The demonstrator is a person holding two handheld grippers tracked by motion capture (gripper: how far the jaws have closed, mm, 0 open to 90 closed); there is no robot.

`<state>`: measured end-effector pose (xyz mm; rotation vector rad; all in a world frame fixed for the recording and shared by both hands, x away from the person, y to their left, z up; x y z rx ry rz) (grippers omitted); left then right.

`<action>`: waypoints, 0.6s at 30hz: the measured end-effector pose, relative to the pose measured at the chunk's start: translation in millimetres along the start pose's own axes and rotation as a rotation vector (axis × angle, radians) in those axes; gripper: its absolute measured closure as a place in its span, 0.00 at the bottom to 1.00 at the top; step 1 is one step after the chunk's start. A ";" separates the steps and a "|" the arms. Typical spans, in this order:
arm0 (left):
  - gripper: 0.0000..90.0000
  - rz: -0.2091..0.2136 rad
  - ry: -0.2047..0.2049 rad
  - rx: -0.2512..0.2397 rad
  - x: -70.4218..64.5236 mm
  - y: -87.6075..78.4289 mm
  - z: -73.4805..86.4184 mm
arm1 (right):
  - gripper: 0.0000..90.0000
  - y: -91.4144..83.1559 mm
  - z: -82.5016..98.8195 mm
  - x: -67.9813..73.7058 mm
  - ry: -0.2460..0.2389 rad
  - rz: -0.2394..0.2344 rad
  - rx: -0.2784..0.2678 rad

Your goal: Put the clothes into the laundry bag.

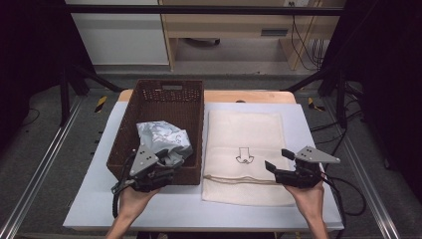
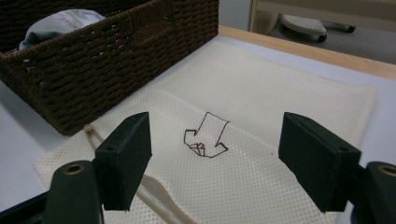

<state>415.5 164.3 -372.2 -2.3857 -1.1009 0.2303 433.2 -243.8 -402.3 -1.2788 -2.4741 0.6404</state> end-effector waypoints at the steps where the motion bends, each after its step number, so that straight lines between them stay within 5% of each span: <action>1: 0.47 0.008 0.008 0.003 -3.6 2.2 -0.7 | 0.29 1.7 0.3 0.8 -0.001 -0.004 0.006; 18: 0.70 0.132 0.129 0.096 -62.4 42.1 3.7 | 0.35 15.8 2.0 12.1 -0.043 -0.039 0.057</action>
Point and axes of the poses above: each handheld gripper's, and its own axes: y roughly forward along the jaws, z roughly out of its underside, x roughly to its left, the point moved 1 cm from there along y, roughly forward along the jaws, and after that the axes turned 5 degrees about x, right-handed, at the moved point
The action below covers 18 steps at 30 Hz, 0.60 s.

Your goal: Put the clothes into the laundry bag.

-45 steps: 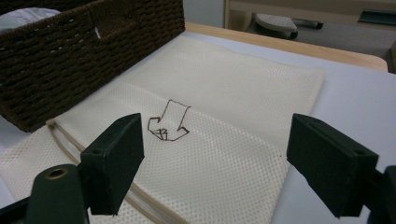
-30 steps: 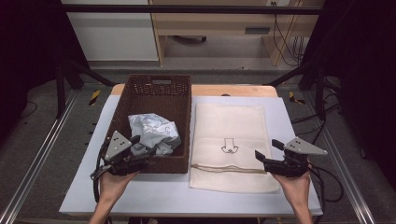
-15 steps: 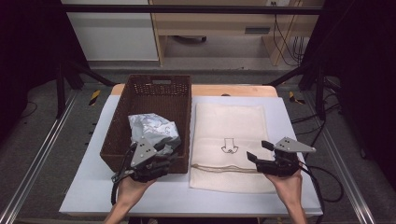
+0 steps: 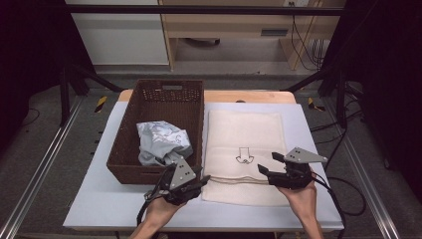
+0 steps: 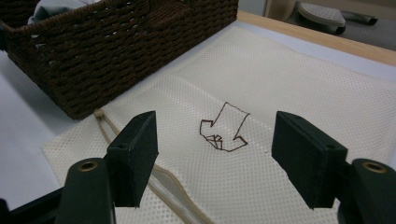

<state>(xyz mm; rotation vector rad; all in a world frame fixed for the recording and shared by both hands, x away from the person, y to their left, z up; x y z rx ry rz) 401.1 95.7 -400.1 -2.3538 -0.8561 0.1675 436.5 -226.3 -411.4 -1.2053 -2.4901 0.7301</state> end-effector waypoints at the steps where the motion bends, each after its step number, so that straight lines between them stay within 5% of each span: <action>1: 0.71 0.009 0.005 0.006 -2.5 2.8 0.4 | 0.36 1.1 0.3 0.7 0.003 -0.003 0.005; 18: 0.91 0.090 0.067 0.118 -27.7 54.1 3.8 | 0.40 27.6 11.3 9.8 -0.035 -0.024 0.099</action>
Point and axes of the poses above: each handheld gripper's, and its own axes: y roughly forward along the jaws, z roughly out of its underside, x roughly to its left, the point moved 1 cm from there along y, roughly forward along the jaws, and after that the axes turned 5 degrees about x, right-handed, at the moved point
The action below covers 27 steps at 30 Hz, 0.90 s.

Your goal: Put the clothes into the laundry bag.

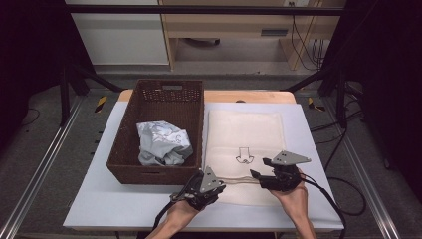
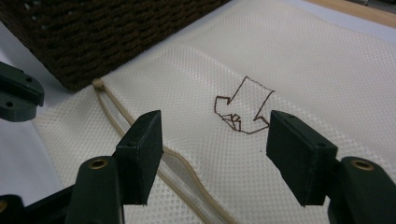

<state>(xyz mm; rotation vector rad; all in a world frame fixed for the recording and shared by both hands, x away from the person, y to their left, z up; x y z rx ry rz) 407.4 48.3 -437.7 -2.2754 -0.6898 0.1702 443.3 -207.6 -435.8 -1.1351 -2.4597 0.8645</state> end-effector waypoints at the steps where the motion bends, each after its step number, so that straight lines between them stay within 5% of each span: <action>1: 0.91 0.003 0.002 0.007 -1.3 3.8 0.7 | 0.41 2.1 1.0 0.4 -0.009 0.001 0.008; 7: 0.95 0.012 0.034 0.078 -8.1 23.9 9.2 | 0.46 13.2 6.4 2.6 -0.011 -0.013 0.044; 27: 0.99 0.031 -0.008 0.118 -4.1 45.1 19.8 | 0.71 40.9 19.7 4.1 -0.070 -0.020 0.190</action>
Point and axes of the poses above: each handheld gripper's, and its own axes: y roughly forward along the jaws, z roughly out of its underside, x roughly to its left, the point moved 1 cm from there along y, roughly forward along the jaws, and after that the axes turned 5 degrees about x, right-handed, at the moved point
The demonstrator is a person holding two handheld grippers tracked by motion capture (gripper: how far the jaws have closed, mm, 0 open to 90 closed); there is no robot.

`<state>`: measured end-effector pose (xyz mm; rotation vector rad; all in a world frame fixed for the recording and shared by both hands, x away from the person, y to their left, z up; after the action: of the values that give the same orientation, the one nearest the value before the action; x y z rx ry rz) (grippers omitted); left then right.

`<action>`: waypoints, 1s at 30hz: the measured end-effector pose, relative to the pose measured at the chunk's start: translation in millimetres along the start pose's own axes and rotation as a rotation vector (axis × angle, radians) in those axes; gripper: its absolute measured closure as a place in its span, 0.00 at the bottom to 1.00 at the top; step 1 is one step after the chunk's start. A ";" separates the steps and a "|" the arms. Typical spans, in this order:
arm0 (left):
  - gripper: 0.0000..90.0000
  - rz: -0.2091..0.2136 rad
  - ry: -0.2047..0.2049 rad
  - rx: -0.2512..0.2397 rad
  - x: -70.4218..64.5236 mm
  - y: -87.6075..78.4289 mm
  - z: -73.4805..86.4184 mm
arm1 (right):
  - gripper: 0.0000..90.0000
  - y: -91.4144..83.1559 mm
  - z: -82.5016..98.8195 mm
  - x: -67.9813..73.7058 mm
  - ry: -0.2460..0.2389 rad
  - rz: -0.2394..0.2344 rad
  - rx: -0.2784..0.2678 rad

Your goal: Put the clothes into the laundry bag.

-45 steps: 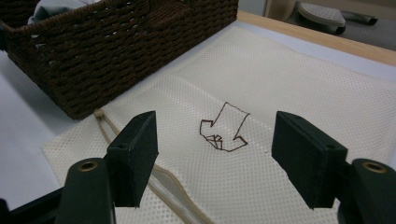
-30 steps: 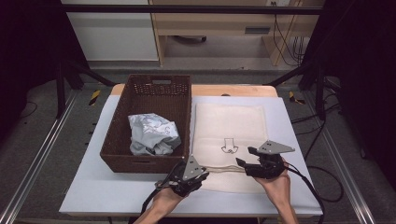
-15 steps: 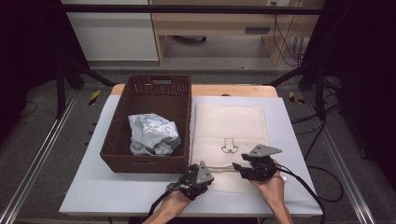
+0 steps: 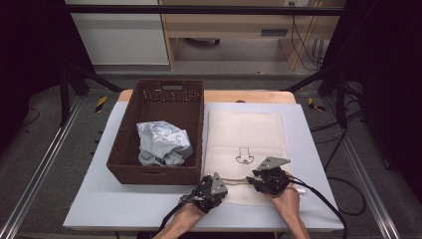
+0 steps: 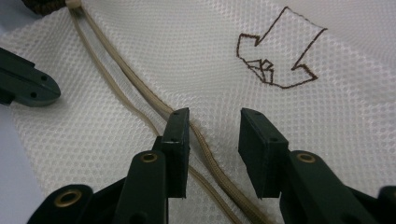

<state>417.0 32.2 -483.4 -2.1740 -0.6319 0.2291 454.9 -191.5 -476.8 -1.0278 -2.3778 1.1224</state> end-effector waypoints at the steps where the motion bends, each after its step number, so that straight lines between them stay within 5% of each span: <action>1: 0.99 0.000 0.000 0.000 0.0 0.0 0.0 | 0.71 0.0 0.0 0.0 0.000 0.000 0.000; 6: 0.99 0.012 -0.012 0.003 1.5 0.0 0.4 | 0.71 -0.4 2.9 2.9 -0.021 0.017 0.044; 12: 0.99 0.007 -0.014 0.004 0.9 0.1 0.3 | 0.72 2.3 2.4 2.9 -0.019 0.021 0.036; 23: 0.98 0.011 -0.020 0.006 0.5 -0.1 0.1 | 0.94 2.3 0.6 0.7 0.002 0.042 0.036; 30: 0.95 0.020 -0.028 0.000 1.2 0.4 -0.3 | 0.98 1.7 -0.4 -1.1 0.016 0.033 0.038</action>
<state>418.3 32.4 -483.5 -2.1818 -0.6259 0.2704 456.7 -191.4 -477.9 -1.0626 -2.3254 1.1620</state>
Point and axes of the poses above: each handheld gripper's, and its own axes: y roughly forward along the jaws, z roughly out of its underside, x roughly to its left, the point moved 1 cm from there along y, roughly forward along the jaws, and after that the axes turned 5 degrees about x, right-handed, at the moved point
